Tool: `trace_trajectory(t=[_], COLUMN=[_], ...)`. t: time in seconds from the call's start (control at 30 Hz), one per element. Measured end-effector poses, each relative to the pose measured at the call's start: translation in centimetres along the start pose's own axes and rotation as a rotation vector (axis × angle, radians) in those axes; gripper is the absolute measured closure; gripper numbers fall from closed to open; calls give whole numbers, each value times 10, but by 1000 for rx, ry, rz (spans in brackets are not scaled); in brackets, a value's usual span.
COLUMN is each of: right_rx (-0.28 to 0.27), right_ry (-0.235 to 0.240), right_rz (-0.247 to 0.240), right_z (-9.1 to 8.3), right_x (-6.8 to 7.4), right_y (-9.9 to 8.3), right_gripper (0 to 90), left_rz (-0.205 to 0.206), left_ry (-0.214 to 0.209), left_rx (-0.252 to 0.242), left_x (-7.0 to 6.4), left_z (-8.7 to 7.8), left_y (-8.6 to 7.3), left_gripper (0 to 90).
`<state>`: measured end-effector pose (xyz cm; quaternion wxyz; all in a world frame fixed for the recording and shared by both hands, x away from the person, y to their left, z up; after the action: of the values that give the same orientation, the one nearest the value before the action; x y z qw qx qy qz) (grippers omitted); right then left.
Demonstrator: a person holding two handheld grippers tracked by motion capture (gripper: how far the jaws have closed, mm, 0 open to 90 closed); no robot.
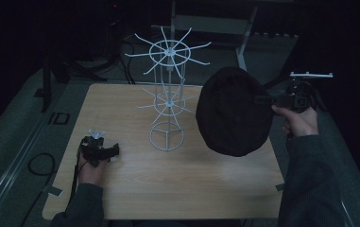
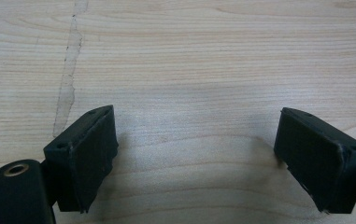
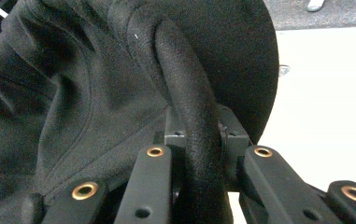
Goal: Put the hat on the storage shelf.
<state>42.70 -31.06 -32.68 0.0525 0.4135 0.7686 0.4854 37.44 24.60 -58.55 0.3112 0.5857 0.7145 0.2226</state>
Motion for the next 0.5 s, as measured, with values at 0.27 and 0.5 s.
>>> trace_trajectory(t=[0.27, 0.5], right_rx=[-9, -14], right_ry=[18, 31], right_rz=[5, 7], right_z=[2, 0], right_x=[3, 3], right_y=[6, 10], right_gripper=[781, 781], left_rz=[0, 1], left_ry=[0, 0], left_rx=[0, 0], left_x=[0, 0], left_z=[0, 0], left_y=[0, 0], left_gripper=[142, 142])
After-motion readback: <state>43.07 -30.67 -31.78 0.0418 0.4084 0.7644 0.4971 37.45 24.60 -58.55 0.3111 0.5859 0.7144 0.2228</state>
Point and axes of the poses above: each handheld gripper's, and its own axes: z roughly forward along the jaws, y roughly out of its top, x roughly to its left, the point moved 3 cm from there along z, roughly forward along the jaws, and after that the axes turned 14 degrees about -z, right-handed, at the moved point
